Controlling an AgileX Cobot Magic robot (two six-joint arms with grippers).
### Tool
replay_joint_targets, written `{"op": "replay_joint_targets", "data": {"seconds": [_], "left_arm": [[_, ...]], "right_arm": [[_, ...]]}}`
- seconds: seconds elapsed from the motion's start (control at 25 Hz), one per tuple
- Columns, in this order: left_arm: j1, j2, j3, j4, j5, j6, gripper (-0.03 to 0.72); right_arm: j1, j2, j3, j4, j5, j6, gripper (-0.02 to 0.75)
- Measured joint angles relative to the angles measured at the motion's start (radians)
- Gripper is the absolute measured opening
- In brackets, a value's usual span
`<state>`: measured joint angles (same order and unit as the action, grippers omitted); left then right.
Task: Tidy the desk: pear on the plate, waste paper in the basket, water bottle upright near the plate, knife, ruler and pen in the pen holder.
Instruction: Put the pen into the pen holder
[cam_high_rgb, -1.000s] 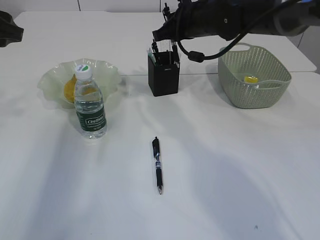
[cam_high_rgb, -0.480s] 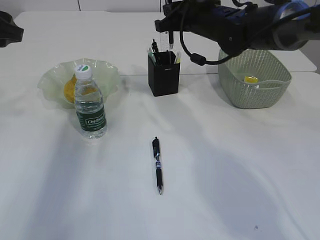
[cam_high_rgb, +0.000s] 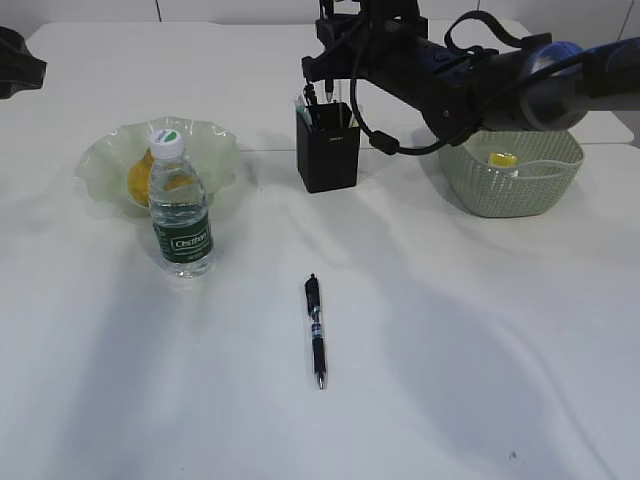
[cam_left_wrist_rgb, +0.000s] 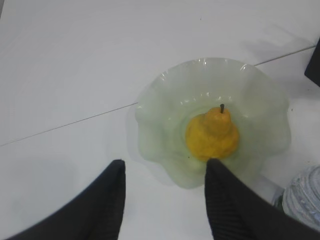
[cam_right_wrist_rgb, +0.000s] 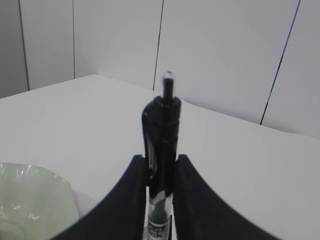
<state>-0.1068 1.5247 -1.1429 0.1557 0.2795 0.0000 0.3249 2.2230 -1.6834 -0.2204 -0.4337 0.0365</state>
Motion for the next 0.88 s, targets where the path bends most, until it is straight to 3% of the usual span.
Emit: {"op": "replay_joint_targets", "data": {"seconds": [0.88], "left_arm": [[0.0,0.0,0.0,0.0,0.0,0.0,0.363]], "right_arm": [[-0.022,0.153,-0.179,0.0,0.12,0.015,0.106]]}}
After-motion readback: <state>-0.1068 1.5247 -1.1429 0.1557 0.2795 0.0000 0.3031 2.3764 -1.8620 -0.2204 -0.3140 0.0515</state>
